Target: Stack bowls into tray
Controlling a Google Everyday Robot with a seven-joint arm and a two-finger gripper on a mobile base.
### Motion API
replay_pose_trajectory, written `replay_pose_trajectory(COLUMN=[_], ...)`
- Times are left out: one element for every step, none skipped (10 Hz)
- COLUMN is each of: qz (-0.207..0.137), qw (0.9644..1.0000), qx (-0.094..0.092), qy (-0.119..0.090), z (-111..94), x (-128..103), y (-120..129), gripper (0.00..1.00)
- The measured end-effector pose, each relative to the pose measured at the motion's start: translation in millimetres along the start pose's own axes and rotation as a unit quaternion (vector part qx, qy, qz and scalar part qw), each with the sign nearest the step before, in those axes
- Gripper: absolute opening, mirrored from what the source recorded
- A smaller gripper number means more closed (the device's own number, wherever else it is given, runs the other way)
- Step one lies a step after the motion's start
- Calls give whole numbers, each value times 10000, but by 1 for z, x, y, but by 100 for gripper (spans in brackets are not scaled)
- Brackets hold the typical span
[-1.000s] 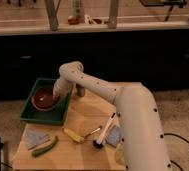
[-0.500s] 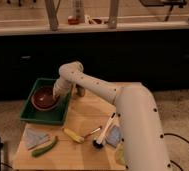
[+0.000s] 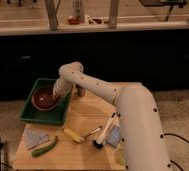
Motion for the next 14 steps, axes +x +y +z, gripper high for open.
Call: replay_pose_trajectory(qz=[4, -6, -36, -48, -62, -100, -138, -195, -234, -254, -267, -274, -282, -287], qw=[10000, 10000, 9999, 9998, 9998, 9996, 9995, 9993, 9991, 9990, 9990, 9989, 9988, 9988], qx=[-5, -1, 7, 17, 22, 30, 37, 37, 30, 17, 1, -19, -37, -54], qy=[-35, -73, -132, -166, -205, -247, -273, -313, -339, -357, -372, -381, -389, -394], z=[2, 5, 9, 11, 13, 15, 16, 18, 19, 20, 20, 20, 20, 20], x=[0, 1, 1, 2, 2, 2, 2, 2, 1, 1, 1, 1, 1, 1], y=[1, 0, -3, -4, -4, -6, -8, -13, -15, -15, -16, -16, -17, -17], gripper=[0, 0, 0, 0, 0, 0, 0, 0, 0, 0, 0, 0, 0, 0])
